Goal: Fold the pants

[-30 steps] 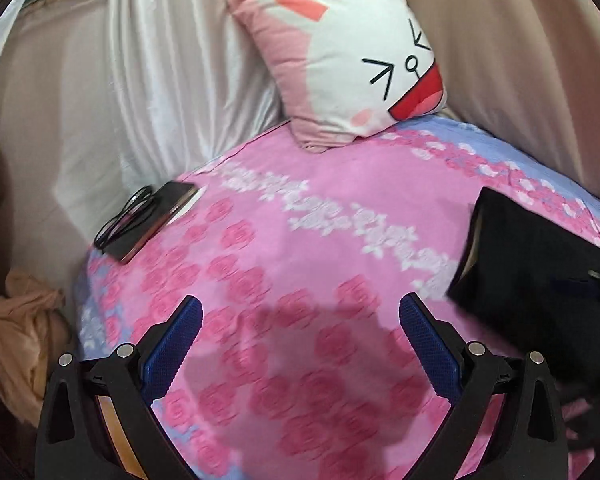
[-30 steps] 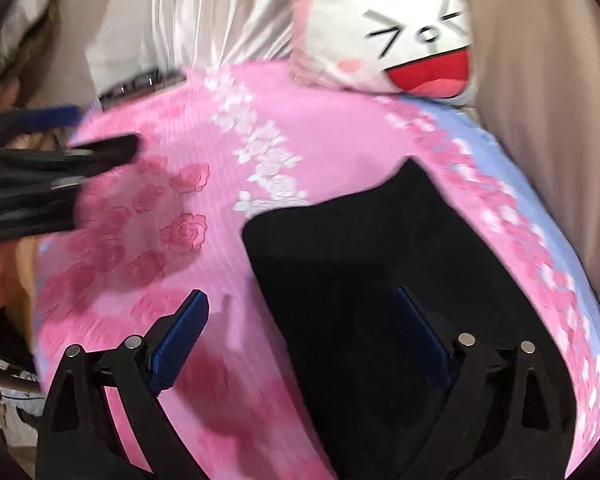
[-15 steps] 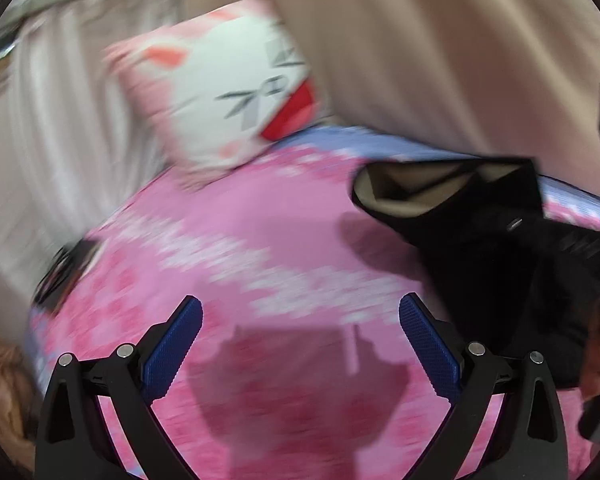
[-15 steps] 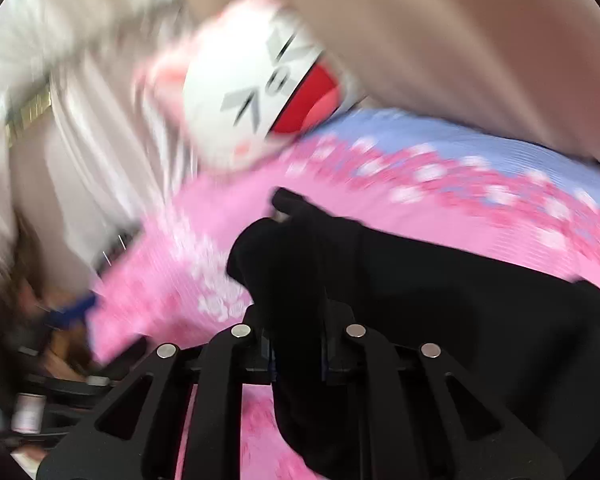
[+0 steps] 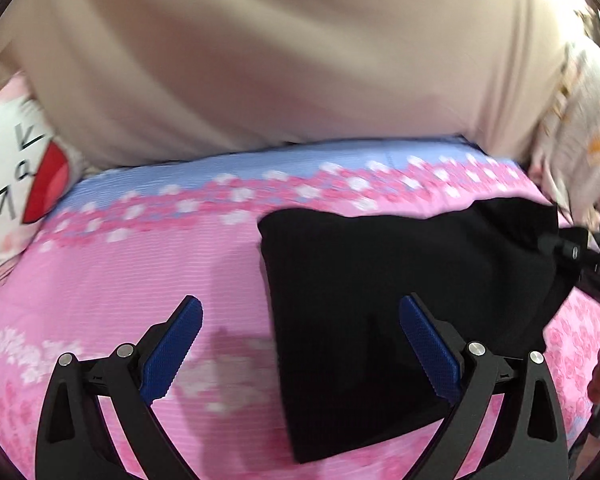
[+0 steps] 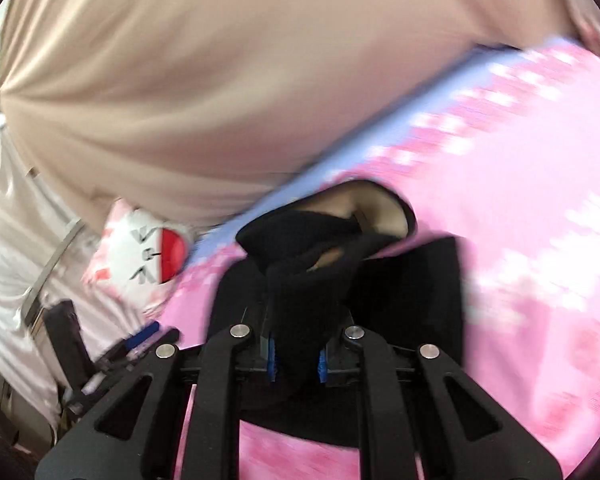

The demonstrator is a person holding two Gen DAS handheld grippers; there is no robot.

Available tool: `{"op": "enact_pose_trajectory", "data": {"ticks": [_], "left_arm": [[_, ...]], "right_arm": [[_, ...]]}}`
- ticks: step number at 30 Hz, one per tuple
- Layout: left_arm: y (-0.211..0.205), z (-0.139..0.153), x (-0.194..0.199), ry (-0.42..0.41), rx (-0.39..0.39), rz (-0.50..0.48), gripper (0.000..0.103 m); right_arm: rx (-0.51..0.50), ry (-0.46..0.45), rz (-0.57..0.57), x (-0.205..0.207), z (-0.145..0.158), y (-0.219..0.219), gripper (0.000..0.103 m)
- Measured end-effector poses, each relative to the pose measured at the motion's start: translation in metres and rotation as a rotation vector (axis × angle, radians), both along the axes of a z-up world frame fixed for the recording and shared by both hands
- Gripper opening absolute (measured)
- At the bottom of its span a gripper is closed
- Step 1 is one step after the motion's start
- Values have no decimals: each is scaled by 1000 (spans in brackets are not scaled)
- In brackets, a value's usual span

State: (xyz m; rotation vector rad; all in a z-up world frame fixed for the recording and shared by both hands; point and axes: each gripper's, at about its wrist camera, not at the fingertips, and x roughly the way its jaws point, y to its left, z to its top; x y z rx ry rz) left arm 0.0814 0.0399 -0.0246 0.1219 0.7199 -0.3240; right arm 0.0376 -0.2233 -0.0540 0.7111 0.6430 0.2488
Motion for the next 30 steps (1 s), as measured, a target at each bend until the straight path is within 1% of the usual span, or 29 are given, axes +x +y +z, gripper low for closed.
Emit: {"op": "enact_pose_trajectory", "data": {"ticks": [2,4,6,8,9,10,11,12,13,15,17,19,21,22,23,24,25,27,28,29,30], "left_arm": [[-23,-9,1,25,22,-22,97],[-41,-20,2,44,50,-31,97],[-52,-29,5,63,76,-28,97],[-60,-39,11,87,102,-15,97],[-61,-43,12,96,113,-6,97],[-62,-47,13,102,130,6,97],[-62,-49,13,105,138,12,97],[-59,-49,12,107,141,17,97],[-56,-51,13,110,145,27,98],[-51,-54,14,115,153,41,98],[-46,-58,15,132,143,48,98],[-40,-60,14,146,119,55,98],[-35,-55,12,141,104,62,98],[-33,-53,12,135,103,69,98],[-30,-51,12,126,105,78,98],[-27,-50,12,118,108,90,98],[-22,-50,15,113,119,103,98],[-12,-52,18,121,115,106,98],[-6,-54,20,138,97,98,98],[-2,-56,21,149,82,91,98],[0,-58,22,158,64,80,98]], "right_arm": [[27,37,-12,-8,-23,-16,13],[55,86,5,-8,-49,-19,14],[82,85,44,-10,-61,-21,18],[67,75,70,-12,-58,-24,25],[18,69,68,-15,-51,-28,34],[-48,64,36,-21,-41,-33,55],[-94,54,5,-29,-35,-39,69],[-132,23,-29,-37,-25,-46,86],[-167,-11,-48,-44,-15,-51,86],[-229,-42,-61,-46,2,-54,86],[-256,-69,-16,-38,15,-50,86],[-324,-62,12,-14,17,-40,86],[-356,-19,30,14,8,-37,86],[-352,12,47,28,-1,-35,83],[-338,47,86,43,-12,-26,74],[-314,89,137,54,-22,-19,30],[-299,86,130,52,-23,-14,15],[-305,-9,99,26,-4,-10,7],[-303,-32,77,13,2,-11,7],[-294,-32,61,4,1,-15,7],[-299,12,50,2,-13,-20,7]]}}
